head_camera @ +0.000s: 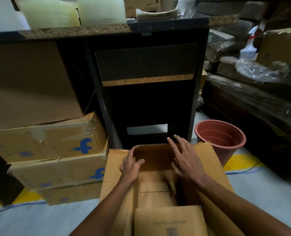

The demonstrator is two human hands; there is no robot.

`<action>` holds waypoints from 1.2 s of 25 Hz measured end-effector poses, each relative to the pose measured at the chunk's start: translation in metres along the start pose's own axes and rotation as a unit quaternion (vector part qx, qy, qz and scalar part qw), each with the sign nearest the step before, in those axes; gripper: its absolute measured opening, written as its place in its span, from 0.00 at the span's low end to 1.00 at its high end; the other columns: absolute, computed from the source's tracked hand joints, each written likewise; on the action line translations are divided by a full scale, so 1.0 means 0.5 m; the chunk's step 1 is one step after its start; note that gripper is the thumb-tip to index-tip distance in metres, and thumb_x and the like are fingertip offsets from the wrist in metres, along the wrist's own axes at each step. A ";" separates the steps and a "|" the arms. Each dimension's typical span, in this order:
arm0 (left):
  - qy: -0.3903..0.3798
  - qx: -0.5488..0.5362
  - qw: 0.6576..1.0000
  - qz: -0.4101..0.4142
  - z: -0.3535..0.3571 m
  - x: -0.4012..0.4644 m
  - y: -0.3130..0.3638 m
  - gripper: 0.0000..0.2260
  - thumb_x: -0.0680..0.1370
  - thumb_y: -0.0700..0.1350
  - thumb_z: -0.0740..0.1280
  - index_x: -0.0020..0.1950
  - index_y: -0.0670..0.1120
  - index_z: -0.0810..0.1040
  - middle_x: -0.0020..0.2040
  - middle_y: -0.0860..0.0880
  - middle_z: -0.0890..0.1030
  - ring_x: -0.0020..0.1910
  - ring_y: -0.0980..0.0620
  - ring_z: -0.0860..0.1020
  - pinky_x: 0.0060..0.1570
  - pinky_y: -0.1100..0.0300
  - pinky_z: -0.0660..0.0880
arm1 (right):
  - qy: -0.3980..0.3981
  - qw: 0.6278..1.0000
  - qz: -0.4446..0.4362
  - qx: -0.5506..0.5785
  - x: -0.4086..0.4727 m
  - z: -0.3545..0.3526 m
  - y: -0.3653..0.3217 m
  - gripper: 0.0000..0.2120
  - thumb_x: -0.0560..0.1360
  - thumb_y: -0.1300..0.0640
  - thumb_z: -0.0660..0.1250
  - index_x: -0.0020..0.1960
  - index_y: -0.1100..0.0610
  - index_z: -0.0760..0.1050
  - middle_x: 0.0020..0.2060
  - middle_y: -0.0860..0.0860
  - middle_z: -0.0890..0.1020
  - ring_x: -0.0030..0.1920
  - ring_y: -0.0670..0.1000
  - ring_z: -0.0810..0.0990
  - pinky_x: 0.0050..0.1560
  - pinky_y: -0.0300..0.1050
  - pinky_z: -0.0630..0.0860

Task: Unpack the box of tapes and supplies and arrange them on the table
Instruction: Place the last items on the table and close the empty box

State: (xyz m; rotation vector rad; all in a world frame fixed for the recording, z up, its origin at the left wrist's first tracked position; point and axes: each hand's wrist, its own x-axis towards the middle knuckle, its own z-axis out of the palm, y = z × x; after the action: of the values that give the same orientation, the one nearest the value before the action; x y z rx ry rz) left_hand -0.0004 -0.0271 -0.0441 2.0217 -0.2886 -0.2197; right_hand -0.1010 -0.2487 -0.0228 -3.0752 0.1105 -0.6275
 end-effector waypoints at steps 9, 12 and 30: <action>0.013 0.246 0.964 0.098 -0.050 -0.098 -0.025 0.34 0.80 0.46 0.64 0.81 0.50 0.51 0.82 0.51 0.49 0.81 0.52 0.45 0.78 0.48 0.43 | -0.195 0.977 0.023 0.079 -0.109 0.063 -0.047 0.39 0.78 0.32 0.34 0.81 0.52 0.53 0.81 0.51 0.54 0.80 0.53 0.52 0.79 0.55 0.52; 0.081 0.267 0.959 0.044 -0.073 -0.151 -0.055 0.34 0.81 0.49 0.61 0.82 0.50 0.46 0.82 0.50 0.44 0.81 0.50 0.42 0.78 0.46 0.42 | -0.253 0.960 0.040 0.110 -0.106 0.075 -0.046 0.48 0.70 0.26 0.29 0.82 0.51 0.48 0.82 0.49 0.46 0.81 0.51 0.44 0.80 0.56 0.46; 0.095 0.269 0.955 0.076 -0.029 -0.277 0.101 0.24 0.84 0.50 0.56 0.80 0.47 0.57 0.79 0.49 0.61 0.79 0.50 0.57 0.79 0.53 0.48 | -0.262 0.942 0.068 0.197 -0.124 -0.010 -0.012 0.34 0.83 0.36 0.45 0.81 0.55 0.52 0.81 0.53 0.50 0.81 0.54 0.47 0.80 0.56 0.47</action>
State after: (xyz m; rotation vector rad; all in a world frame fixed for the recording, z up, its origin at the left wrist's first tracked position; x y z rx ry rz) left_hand -0.1341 0.0043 0.0117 2.5219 -0.4135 0.1723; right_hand -0.1596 -0.2381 -0.0424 -2.6950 0.1669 0.1706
